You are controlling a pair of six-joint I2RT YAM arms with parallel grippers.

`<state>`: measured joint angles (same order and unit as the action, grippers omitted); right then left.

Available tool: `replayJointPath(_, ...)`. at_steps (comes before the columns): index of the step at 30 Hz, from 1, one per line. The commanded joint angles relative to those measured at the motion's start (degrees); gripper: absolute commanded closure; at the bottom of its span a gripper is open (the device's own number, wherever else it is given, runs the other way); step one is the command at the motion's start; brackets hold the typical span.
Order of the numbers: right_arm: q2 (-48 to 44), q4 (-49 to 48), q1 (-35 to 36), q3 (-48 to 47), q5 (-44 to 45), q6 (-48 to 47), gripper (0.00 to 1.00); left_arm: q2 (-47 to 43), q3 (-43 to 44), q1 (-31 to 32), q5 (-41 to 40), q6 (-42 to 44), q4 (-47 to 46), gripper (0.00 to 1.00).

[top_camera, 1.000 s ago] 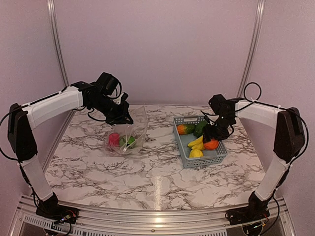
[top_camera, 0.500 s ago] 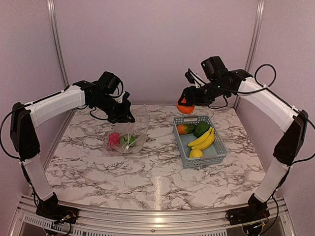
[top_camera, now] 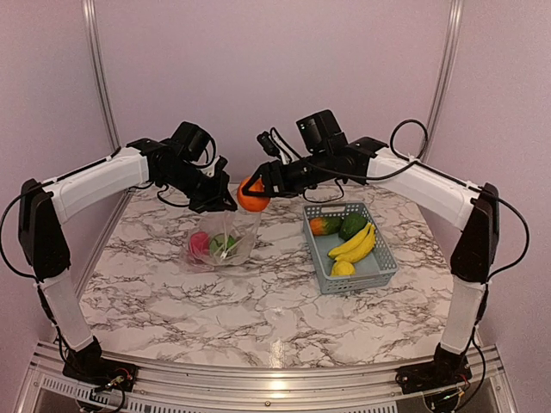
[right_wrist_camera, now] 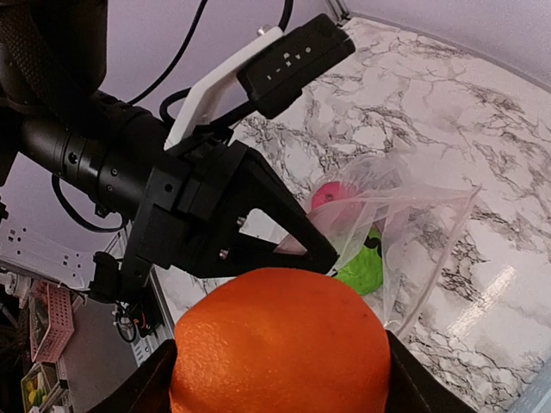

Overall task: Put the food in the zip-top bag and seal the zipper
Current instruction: Place the fake fruit in the zipper food storage bag, then pick up the fake fruit from the bin.

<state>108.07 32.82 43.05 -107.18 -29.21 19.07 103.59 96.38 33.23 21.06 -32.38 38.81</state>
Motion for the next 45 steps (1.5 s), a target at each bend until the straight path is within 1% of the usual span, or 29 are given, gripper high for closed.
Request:
replayJointPath(1,3.27,-3.62,0.66,-3.48,-3.22,0.47,0.55,0.06,0.97,0.08,0.91,-0.29,-0.40,1.00)
replayJointPath(4,4.88,-3.45,0.64,-3.45,-2.95,0.18,0.54,-0.37,0.83,0.08,1.00,-0.68,-0.39,1.00)
replayJointPath(9,6.45,-0.81,0.65,-3.70,2.19,-0.21,0.48,-1.30,0.25,0.08,0.83,-1.23,-0.40,1.00)
replayJointPath(12,6.67,0.24,0.64,-3.53,4.26,-0.25,0.40,-1.78,-0.73,0.08,0.82,-1.68,-0.67,1.00)
replayJointPath(13,6.71,0.40,0.69,-3.33,4.96,-0.15,0.34,-1.95,-1.01,0.08,0.95,-1.84,-0.92,1.00)
replayJointPath(14,6.78,0.73,0.78,-3.27,6.02,0.05,0.22,-2.00,-1.28,0.08,0.92,-1.93,-1.00,1.00)
replayJointPath(16,7.13,1.81,0.81,-3.93,6.55,-0.09,0.06,-2.24,-1.60,0.08,0.92,-2.06,-1.22,1.00)
replayJointPath(17,7.07,2.29,0.87,-4.52,6.66,-0.31,0.02,-2.25,-1.75,0.08,0.94,-2.08,-1.29,1.00)
replayJointPath(26,1.76,3.34,0.11,-5.59,8.62,0.36,0.01,-2.86,-1.71,-0.07,1.83,-3.53,-2.92,1.00)
replayJointPath(29,-1.85,4.92,-1.40,-4.10,12.26,0.35,0.02,-4.97,-1.01,-0.69,1.83,-3.36,-2.10,1.00)
replayJointPath(31,-5.79,5.19,-3.39,0.02,18.11,0.71,0.02,-7.69,-1.44,-1.41,0.60,-1.57,-1.39,1.00)
replayJointPath(32,-8.08,4.64,-4.83,3.20,20.36,0.99,0.02,-9.25,-2.57,-1.68,-1.37,0.12,-1.85,1.00)
replayJointPath(34,-12.47,2.53,-8.34,10.18,22.34,1.86,0.01,-11.68,-8.31,-1.96,-7.80,4.49,-4.02,1.00)
replayJointPath(35,-14.23,1.93,-9.75,13.06,23.08,1.76,0.01,-11.70,-9.93,-2.43,-9.49,5.25,-2.96,1.00)
replayJointPath(37,-15.88,3.03,-11.59,15.53,25.27,0.02,0.02,-10.35,-6.08,-2.66,-4.90,4.59,0.22,1.00)
replayJointPath(38,-16.06,4.50,-11.91,15.60,26.75,-1.40,0.02,-10.59,-4.51,-1.50,-4.79,5.10,0.37,1.00)
replayJointPath(40,-16.22,7.16,-12.06,16.53,29.89,-3.36,0.02,-11.51,-4.25,0.89,-10.01,6.56,-0.07,1.00)
replayJointPath(41,-16.40,7.19,-12.31,17.92,31.26,-3.83,0.04,-11.33,-5.00,0.87,-11.34,6.37,-0.20,1.00)
replayJointPath(42,-16.48,6.80,-12.65,19.55,31.23,-3.94,0.05,-10.73,-5.27,0.60,-11.27,5.61,-0.07,1.00)
replayJointPath(45,-15.66,7.29,-13.44,22.40,27.03,-3.69,0.11,-8.04,-4.53,0.79,-6.74,3.13,-0.17,1.00)
